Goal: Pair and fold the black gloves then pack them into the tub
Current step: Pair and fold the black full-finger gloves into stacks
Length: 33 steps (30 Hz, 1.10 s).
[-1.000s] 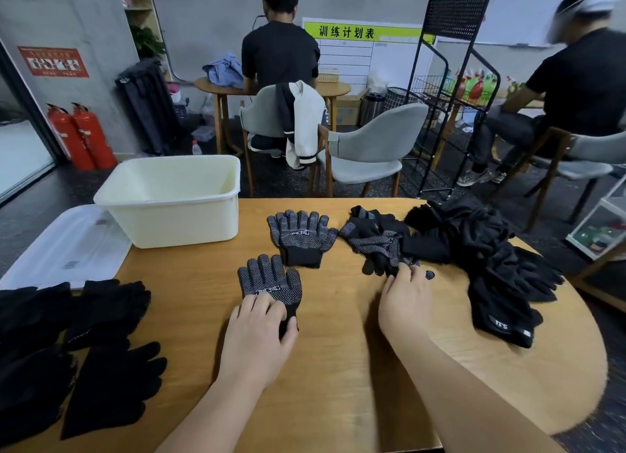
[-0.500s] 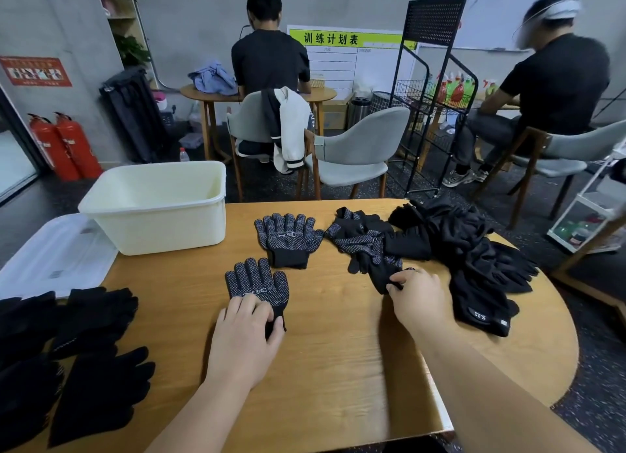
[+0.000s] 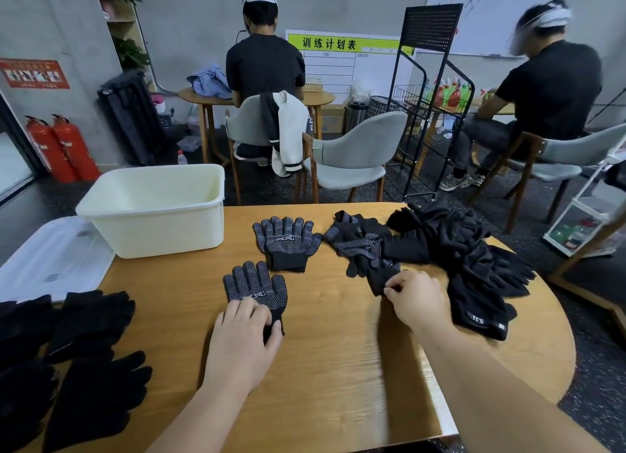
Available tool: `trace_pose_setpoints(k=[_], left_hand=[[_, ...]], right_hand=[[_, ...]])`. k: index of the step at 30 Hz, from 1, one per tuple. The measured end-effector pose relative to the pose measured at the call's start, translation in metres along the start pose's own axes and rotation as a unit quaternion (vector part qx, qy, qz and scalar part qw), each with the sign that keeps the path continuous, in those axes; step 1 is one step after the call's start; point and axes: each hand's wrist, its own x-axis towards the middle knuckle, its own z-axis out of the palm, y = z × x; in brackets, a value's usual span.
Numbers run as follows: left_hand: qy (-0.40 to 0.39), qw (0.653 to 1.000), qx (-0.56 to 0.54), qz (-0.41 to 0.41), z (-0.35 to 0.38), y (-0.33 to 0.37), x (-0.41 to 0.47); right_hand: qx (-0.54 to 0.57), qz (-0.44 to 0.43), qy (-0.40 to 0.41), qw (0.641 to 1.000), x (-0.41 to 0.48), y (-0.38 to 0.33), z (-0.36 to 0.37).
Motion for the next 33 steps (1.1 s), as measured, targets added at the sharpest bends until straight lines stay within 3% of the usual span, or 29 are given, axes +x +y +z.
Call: trace_pose_setpoints(k=[4,7,14,21,28,33], left_hand=[[0.001,1.0,0.007,0.0,0.001,-0.001,0.0],[0.0,1.0,0.009,0.001,0.0,-0.001,0.0],[-0.003,1.0,0.01,-0.003,0.001,-0.001,0.001],[-0.003,1.0,0.013,0.001,0.002,0.0,0.002],[-0.004,1.0,0.013,-0.001,0.002,-0.002,0.001],[0.002,1.0,0.009,0.001,0.001,-0.001,0.0]], right_hand=[[0.016,0.017,0.022,0.999,0.005,0.0,-0.001],[0.025,0.043,-0.005,0.999,0.009,0.001,0.004],[-0.002,0.02,-0.01,1.0,0.013,-0.004,0.007],[0.049,-0.06,0.054,0.996,0.035,-0.02,-0.043],[-0.027,-0.142,-0.072,0.987,0.059,-0.046,-0.117],[-0.005,-0.232,-0.035,0.972,0.054,-0.062,-0.147]])
